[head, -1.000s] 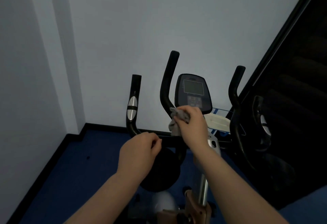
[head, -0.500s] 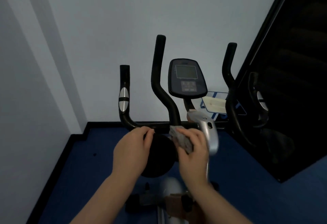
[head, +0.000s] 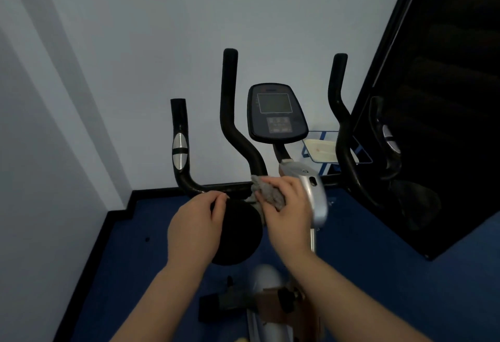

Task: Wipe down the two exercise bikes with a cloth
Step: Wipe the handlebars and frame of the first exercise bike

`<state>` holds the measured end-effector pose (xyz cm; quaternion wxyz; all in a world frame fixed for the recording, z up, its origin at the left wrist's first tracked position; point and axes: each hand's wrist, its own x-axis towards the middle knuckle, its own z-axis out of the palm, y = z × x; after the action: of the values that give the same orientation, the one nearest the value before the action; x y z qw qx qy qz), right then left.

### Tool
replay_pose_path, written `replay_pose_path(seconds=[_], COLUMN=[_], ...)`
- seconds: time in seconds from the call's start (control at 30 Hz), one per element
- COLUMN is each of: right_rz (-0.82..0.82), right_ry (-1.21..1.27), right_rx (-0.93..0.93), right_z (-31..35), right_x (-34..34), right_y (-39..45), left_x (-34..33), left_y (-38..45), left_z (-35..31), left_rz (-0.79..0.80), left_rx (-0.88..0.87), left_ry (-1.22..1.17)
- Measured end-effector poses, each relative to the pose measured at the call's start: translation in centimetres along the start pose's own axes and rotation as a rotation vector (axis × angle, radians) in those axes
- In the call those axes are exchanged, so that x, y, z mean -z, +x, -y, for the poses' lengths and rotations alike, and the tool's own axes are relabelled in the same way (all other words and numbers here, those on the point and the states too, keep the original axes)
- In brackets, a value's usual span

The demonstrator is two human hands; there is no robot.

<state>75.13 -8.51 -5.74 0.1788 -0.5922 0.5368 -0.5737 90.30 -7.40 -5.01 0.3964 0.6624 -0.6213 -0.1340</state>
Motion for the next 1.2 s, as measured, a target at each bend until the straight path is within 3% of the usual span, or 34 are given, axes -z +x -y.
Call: replay_pose_path(seconds=[0.1, 0.2, 0.27, 0.37, 0.47, 0.6, 0.83, 1.2], right_rz=[-0.031, 0.079, 0.117, 0.048, 0.063, 0.133, 0.142, 0.073], right_ry=[-0.016, -0.034, -0.075, -0.057, -0.061, -0.067, -0.112, -0.277], right_rx=[0.022, 0.015, -0.013, -0.042, -0.003, -0.011, 0.024, 0.112], right_z=[-0.7, -1.0, -0.7, -0.7, -1.3, -0.3, -0.9, -0.4], right_x=[-0.2, 0.3, 0.2, -0.6, -0.3, -0.4, -0.6, -3.3], right_y=[-2.2, 0.5, 2.7, 2.1, 0.8, 5.1, 5.1, 7.4], left_x=[0.0, 0.3, 0.6, 0.9, 0.4, 0.0, -0.2, -0.4], left_y=[0.0, 0.2, 1.0, 2.9, 3.7, 3.4, 3.1, 3.1], left_z=[0.0, -0.3, -0.6, -1.2, -1.4, -1.0, -0.7, -0.7], left_rz=[-0.022, 0.004, 0.07, 0.218, 0.293, 0.261, 0.2, 0.19], left_rx=[0.026, 0.008, -0.009, -0.011, 0.015, 0.01, -0.04, -0.045], left_ry=[-0.008, 0.014, 0.088, 0.213, 0.159, 0.158, 0.15, 0.234])
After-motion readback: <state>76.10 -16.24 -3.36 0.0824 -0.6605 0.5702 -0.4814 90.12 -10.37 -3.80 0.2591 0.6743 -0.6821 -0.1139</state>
